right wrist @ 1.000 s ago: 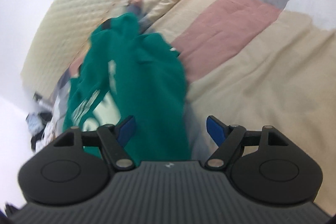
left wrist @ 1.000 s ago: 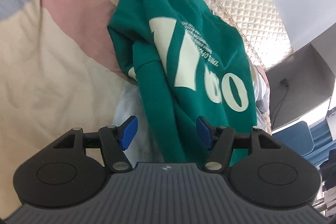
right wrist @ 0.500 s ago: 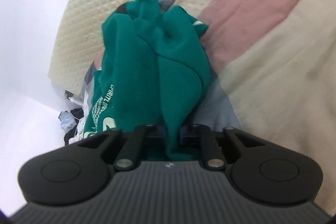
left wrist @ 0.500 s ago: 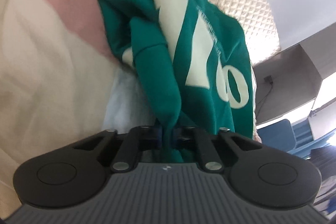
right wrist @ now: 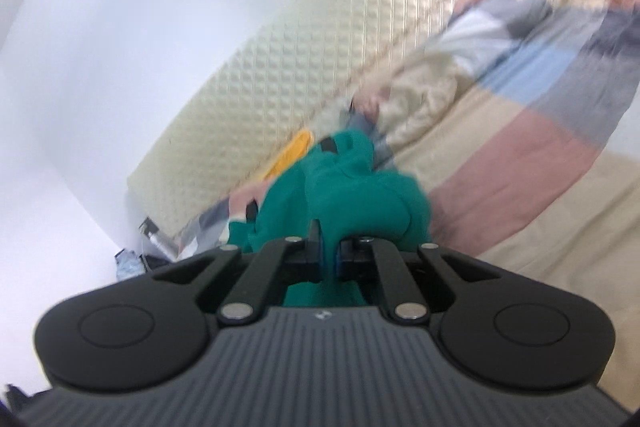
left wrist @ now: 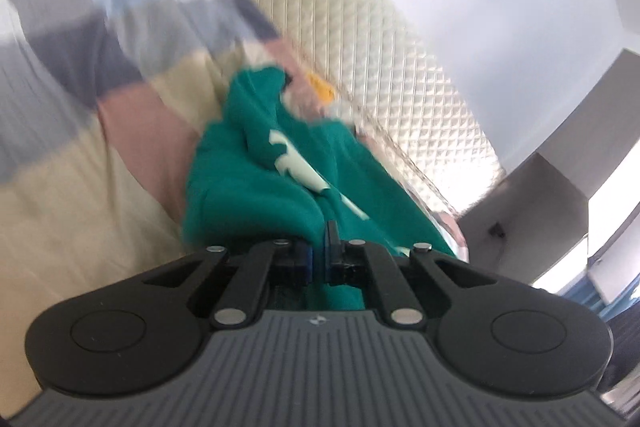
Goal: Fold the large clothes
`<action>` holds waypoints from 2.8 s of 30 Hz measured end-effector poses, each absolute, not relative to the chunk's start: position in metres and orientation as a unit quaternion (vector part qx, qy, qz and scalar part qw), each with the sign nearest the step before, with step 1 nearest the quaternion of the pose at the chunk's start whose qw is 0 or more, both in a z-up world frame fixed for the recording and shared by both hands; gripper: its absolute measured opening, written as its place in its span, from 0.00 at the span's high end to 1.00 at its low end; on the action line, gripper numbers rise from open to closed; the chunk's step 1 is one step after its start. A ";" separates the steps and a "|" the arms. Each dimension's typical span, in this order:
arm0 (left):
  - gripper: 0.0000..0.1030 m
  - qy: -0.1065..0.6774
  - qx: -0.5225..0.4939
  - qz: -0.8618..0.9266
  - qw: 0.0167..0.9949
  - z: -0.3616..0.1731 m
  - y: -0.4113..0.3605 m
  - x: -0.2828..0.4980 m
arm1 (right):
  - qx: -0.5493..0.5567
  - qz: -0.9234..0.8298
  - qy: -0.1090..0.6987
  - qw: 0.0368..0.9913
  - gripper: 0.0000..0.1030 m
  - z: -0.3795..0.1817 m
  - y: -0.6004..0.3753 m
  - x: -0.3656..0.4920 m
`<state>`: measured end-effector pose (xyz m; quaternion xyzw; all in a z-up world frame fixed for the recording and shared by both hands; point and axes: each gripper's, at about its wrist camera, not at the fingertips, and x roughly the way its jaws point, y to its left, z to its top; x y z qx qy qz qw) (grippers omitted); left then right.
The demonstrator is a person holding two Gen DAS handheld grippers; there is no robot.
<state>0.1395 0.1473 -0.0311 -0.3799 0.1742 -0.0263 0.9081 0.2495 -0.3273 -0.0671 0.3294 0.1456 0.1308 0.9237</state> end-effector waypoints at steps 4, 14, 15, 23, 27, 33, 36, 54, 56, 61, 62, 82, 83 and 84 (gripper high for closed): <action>0.95 0.161 -0.401 -0.026 0.901 -0.012 0.156 0.097 | 0.320 0.128 0.103 0.933 0.93 -0.052 -0.336 0.206; 0.94 0.239 -0.356 0.035 0.903 -0.048 0.147 0.092 | 0.327 0.058 0.269 0.904 0.89 -0.111 -0.337 0.220; 0.94 0.241 -0.358 0.038 0.901 -0.051 0.146 0.091 | 0.334 0.051 0.284 0.897 0.89 -0.120 -0.338 0.223; 0.44 0.256 -0.396 0.048 0.881 -0.059 0.145 0.075 | 0.375 0.087 0.276 0.881 0.25 -0.116 -0.338 0.192; 0.32 0.259 -0.423 0.025 0.868 -0.058 0.138 0.058 | 0.402 0.108 0.271 0.868 0.24 -0.113 -0.337 0.171; 0.25 0.291 -0.431 -0.010 0.854 -0.063 0.118 0.057 | 0.433 0.135 0.300 0.839 0.24 -0.121 -0.323 0.157; 0.24 0.305 -0.437 -0.021 0.846 -0.071 0.111 0.067 | 0.427 0.141 0.312 0.837 0.23 -0.126 -0.314 0.163; 0.24 0.301 -0.531 -0.047 0.790 -0.110 0.113 0.104 | 0.458 0.173 0.335 0.805 0.12 -0.154 -0.289 0.198; 0.24 0.311 -0.527 -0.038 0.790 -0.114 0.112 0.112 | 0.451 0.163 0.346 0.806 0.12 -0.162 -0.284 0.210; 0.37 0.329 -0.513 -0.026 0.792 -0.125 0.113 0.130 | 0.434 0.157 0.362 0.810 0.28 -0.177 -0.276 0.236; 0.42 0.332 -0.506 -0.026 0.795 -0.125 0.113 0.133 | 0.420 0.155 0.362 0.818 0.36 -0.176 -0.274 0.237; 0.92 0.092 -0.374 -0.114 0.916 0.023 0.108 0.019 | 0.250 0.290 0.087 0.920 0.79 -0.042 -0.260 0.110; 0.92 0.085 -0.373 -0.116 0.917 0.033 0.110 0.016 | 0.247 0.295 0.078 0.920 0.79 -0.030 -0.260 0.104; 0.92 0.079 -0.372 -0.120 0.917 0.044 0.113 0.013 | 0.249 0.299 0.068 0.919 0.79 -0.019 -0.260 0.098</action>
